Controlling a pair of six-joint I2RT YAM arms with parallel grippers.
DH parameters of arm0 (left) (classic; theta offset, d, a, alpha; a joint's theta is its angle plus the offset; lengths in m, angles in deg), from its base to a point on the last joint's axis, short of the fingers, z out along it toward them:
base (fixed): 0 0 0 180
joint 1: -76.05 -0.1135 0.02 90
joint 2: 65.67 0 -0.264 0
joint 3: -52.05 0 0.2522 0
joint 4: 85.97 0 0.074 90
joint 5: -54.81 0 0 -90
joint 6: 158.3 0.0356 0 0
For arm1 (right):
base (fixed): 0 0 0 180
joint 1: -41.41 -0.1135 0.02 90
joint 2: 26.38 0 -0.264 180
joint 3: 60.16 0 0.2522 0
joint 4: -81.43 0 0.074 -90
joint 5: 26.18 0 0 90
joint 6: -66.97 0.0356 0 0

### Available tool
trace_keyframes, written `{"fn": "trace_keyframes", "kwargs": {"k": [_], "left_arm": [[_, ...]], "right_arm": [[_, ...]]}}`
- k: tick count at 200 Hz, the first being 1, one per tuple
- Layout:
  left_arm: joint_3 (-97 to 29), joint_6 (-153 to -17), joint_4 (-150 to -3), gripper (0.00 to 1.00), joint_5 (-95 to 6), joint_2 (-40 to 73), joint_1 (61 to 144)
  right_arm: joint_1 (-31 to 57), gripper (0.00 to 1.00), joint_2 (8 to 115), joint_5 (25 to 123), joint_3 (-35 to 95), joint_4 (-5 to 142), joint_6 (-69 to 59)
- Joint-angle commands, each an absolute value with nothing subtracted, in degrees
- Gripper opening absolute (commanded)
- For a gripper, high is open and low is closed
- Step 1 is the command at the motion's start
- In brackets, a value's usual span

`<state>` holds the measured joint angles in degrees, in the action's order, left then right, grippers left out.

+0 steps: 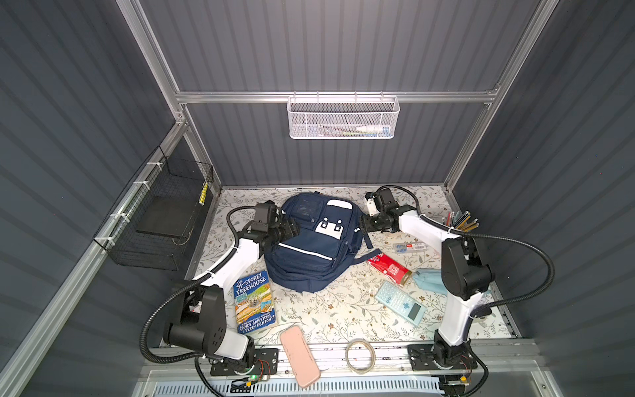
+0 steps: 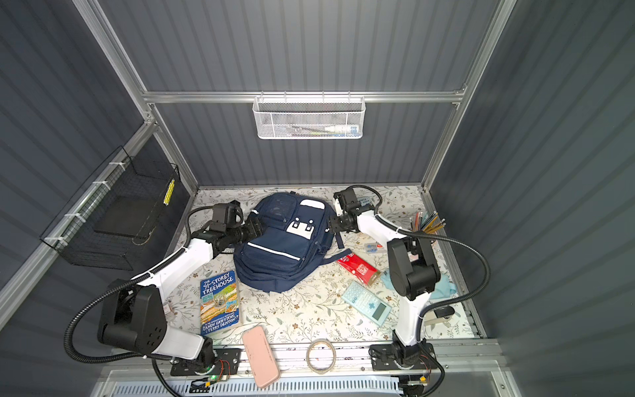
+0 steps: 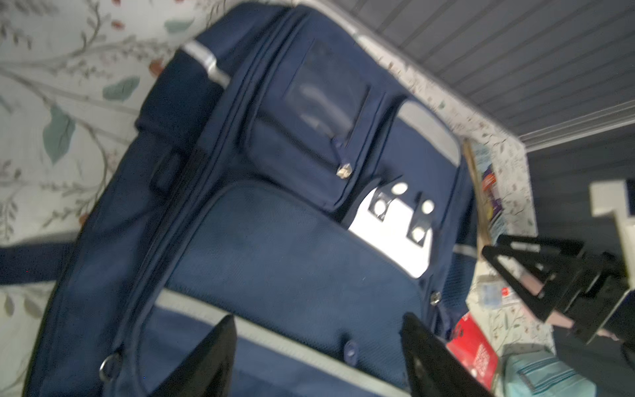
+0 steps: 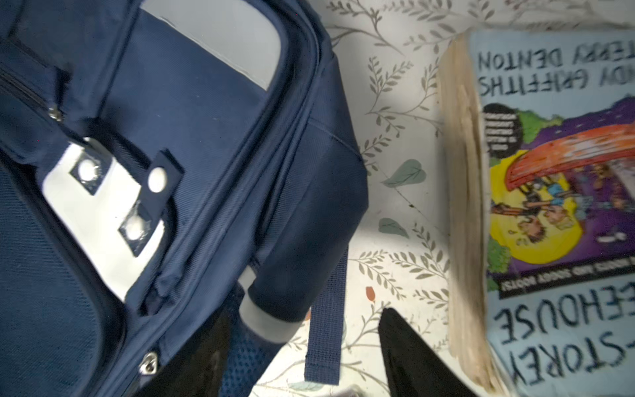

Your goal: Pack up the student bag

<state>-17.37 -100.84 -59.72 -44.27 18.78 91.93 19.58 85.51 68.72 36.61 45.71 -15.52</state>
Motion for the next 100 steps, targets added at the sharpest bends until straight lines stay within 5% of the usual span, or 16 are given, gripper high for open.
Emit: {"fn": "trace_keyframes", "kwargs": {"k": [1,19,38,53,64,100], "left_arm": [[-13.1,-101.8,-59.2,0.66,-45.5,20.3,92.4],[-12.1,-101.8,-61.4,0.61,-45.6,22.0,92.4],[-13.2,-101.1,-63.3,0.52,-45.9,24.8,92.4],[-15.0,-100.1,-64.0,0.43,-45.2,28.8,92.4],[-15.6,-99.9,-65.6,0.34,-44.8,32.0,92.4],[-18.2,-101.1,-73.2,0.32,-46.1,42.2,92.4]], "right_arm": [[18.9,0.7,89.9,74.3,40.7,44.2,-13.0],[18.9,0.64,93.2,74.9,43.8,42.3,-10.0],[19.2,0.3,93.0,74.4,42.0,43.9,-7.4],[19.4,0.15,91.9,75.7,39.1,45.1,-6.6],[19.3,0.12,90.5,76.2,37.1,45.1,-6.5],[19.3,0.09,81.3,76.0,25.6,51.1,-0.7]]}}
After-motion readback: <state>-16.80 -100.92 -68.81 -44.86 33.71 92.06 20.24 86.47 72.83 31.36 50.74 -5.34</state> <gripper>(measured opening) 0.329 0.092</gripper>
